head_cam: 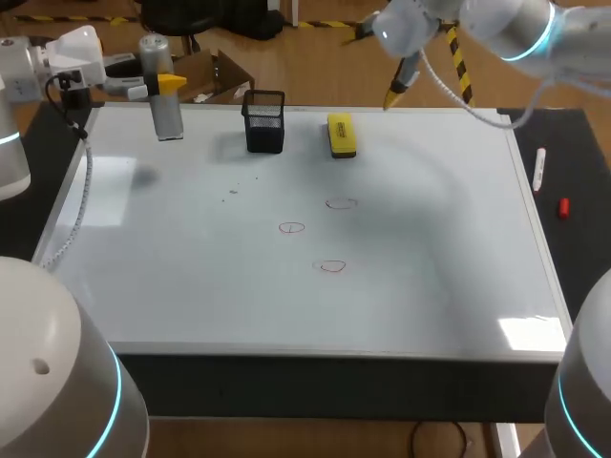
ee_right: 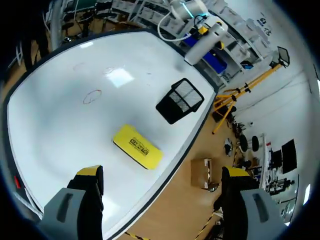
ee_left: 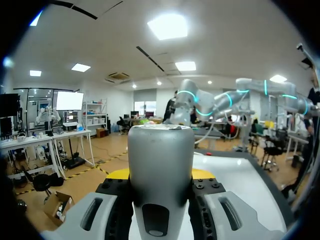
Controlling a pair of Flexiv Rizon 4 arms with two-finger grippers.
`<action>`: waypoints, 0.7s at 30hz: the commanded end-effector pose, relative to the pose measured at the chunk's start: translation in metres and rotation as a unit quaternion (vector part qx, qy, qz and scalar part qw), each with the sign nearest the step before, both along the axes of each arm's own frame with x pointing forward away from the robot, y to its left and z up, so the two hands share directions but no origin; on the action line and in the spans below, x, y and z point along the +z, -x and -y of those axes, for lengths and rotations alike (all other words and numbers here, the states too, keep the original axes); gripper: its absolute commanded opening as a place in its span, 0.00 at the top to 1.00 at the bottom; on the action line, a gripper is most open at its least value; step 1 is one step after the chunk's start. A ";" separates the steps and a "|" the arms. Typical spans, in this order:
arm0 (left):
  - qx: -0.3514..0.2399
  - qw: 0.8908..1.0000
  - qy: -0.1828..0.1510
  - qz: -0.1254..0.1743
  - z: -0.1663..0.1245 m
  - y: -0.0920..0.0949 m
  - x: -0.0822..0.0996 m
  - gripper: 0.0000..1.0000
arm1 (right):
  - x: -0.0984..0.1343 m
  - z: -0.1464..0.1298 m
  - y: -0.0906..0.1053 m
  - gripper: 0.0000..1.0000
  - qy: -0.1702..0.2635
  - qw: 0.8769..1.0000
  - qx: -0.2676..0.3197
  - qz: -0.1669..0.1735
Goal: Pick up the inspection probe, press it on each red-marked spot on the whiteboard one by one, put down the probe, pick up the eraser, and wipe off all the red marks.
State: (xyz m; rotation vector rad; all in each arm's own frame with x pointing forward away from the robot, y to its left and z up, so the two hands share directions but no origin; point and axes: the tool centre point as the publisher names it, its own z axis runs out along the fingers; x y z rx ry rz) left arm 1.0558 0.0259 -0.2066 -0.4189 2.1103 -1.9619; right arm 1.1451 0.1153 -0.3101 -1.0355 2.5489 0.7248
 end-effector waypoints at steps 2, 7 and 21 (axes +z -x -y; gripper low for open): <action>0.000 1.000 0.000 0.001 0.000 0.000 0.001 1.00 | -0.006 -0.001 0.000 0.00 0.305 0.897 0.310 0.083; 0.000 1.000 0.000 0.001 0.000 0.000 0.001 1.00 | -0.013 -0.005 0.008 0.00 0.312 0.876 0.338 0.142; 0.000 1.000 0.000 0.001 0.000 0.000 0.001 1.00 | -0.022 -0.005 0.015 0.00 0.320 0.866 0.341 0.176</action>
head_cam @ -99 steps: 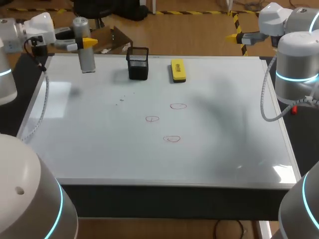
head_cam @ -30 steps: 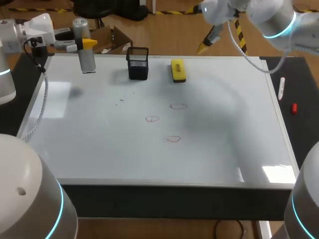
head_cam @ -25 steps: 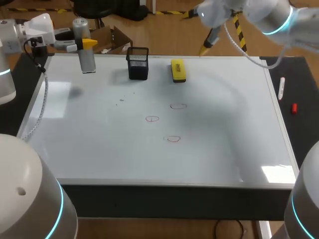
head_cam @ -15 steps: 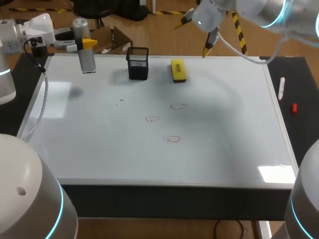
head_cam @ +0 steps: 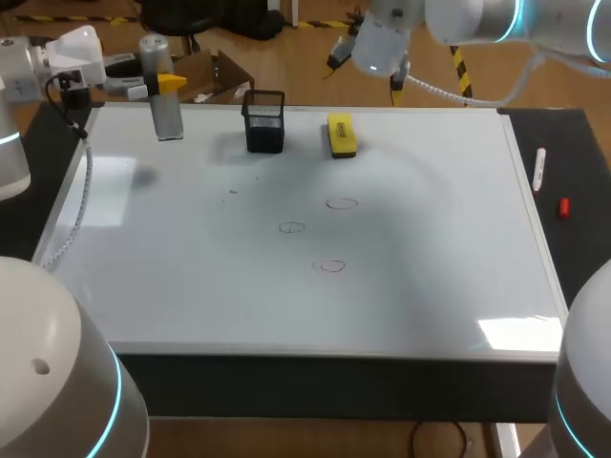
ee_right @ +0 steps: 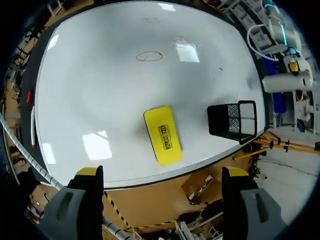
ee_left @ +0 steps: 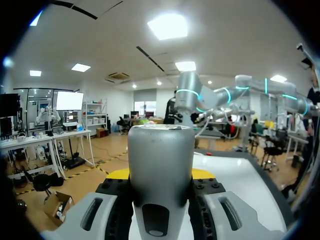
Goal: Pick up the inspection probe, press it on each red-marked spot on the whiteboard one by one, put down the probe, pick up the eraser, and wipe off all the red marks.
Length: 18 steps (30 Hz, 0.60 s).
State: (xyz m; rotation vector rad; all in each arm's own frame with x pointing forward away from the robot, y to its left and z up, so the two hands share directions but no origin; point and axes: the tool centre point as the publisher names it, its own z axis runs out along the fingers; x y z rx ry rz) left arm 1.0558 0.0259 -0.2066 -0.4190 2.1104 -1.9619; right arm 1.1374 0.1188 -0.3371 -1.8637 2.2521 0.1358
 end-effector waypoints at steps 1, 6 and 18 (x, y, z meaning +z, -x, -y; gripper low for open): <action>0.000 1.000 0.000 0.001 0.000 0.000 0.001 1.00 | 0.005 -0.001 0.007 0.00 0.116 0.987 0.084 0.071; 0.000 1.000 0.000 0.001 0.000 0.000 0.001 1.00 | 0.005 -0.001 0.007 0.00 0.116 0.987 0.084 0.071; 0.000 1.000 0.000 0.001 0.000 0.000 0.001 1.00 | -0.012 0.001 0.009 0.00 0.087 0.993 0.072 0.046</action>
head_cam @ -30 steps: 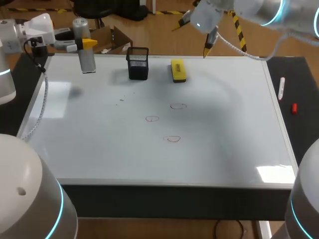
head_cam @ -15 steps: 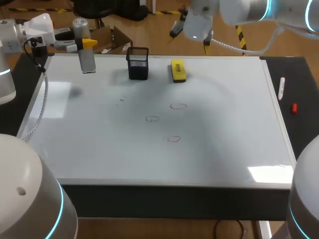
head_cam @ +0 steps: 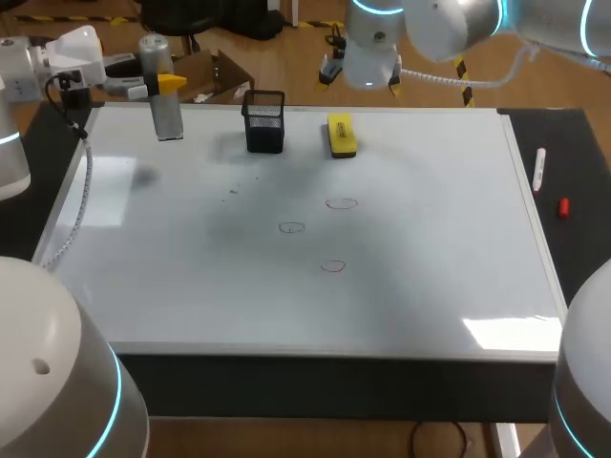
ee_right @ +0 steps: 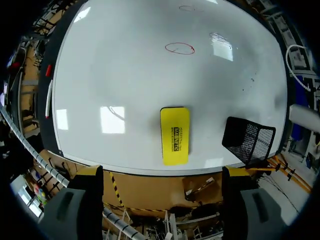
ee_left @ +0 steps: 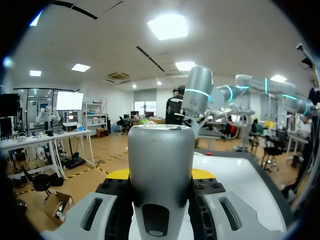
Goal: Pick up the inspection probe, press it on each red-marked spot on the whiteboard one by one, put down the probe, pick up the eraser, and wipe off all the red marks.
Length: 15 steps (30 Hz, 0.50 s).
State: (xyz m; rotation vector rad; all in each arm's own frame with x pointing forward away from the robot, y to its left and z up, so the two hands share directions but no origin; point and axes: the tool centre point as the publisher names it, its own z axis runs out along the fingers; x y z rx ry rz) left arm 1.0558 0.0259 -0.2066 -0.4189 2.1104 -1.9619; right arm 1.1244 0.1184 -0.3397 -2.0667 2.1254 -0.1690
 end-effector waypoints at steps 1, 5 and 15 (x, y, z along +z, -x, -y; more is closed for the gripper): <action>0.000 1.000 0.000 0.001 0.000 0.000 0.001 1.00 | -0.013 0.001 -0.002 0.00 -0.017 1.000 0.000 -0.015; 0.000 1.000 0.000 0.001 0.000 0.000 0.001 1.00 | -0.027 -0.004 0.004 0.00 -0.035 0.999 0.011 -0.022; 0.000 1.000 0.000 0.001 0.000 0.000 0.001 1.00 | -0.056 -0.017 0.005 0.00 -0.037 0.997 0.049 -0.047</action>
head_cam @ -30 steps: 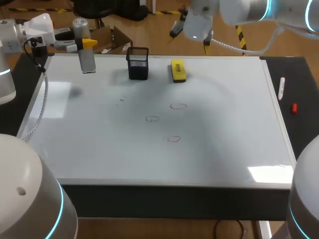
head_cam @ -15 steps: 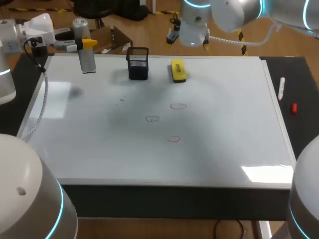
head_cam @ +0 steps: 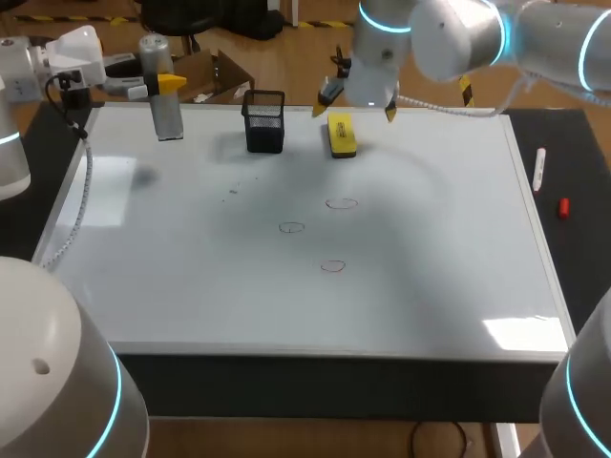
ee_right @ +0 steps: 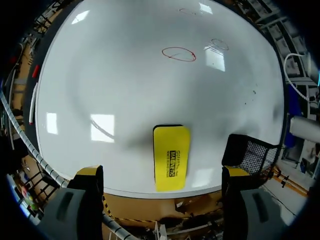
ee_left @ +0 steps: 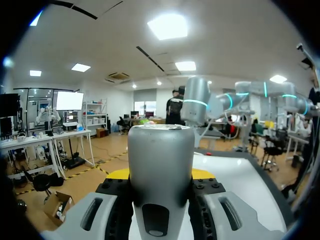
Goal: Pick up the inspection probe, press it on each red-marked spot on the whiteboard one by one, put down the probe, pick up the eraser, and wipe off all the red marks.
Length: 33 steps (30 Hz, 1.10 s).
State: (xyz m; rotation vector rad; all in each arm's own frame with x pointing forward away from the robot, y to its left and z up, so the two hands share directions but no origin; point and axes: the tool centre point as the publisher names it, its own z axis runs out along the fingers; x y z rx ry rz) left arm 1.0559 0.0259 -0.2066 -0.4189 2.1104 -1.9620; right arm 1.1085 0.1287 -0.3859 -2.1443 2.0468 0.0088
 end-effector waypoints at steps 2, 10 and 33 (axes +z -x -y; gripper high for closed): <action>0.000 1.000 0.000 0.001 0.000 0.000 0.001 1.00 | -0.014 -0.011 -0.013 0.00 0.007 1.000 0.017 -0.011; 0.000 1.000 0.000 0.001 0.000 0.000 0.001 1.00 | -0.025 -0.026 -0.025 0.00 0.018 0.999 0.041 -0.023; 0.000 1.000 0.000 0.001 0.000 0.000 0.001 1.00 | -0.045 -0.034 -0.032 0.00 0.032 0.998 0.025 -0.058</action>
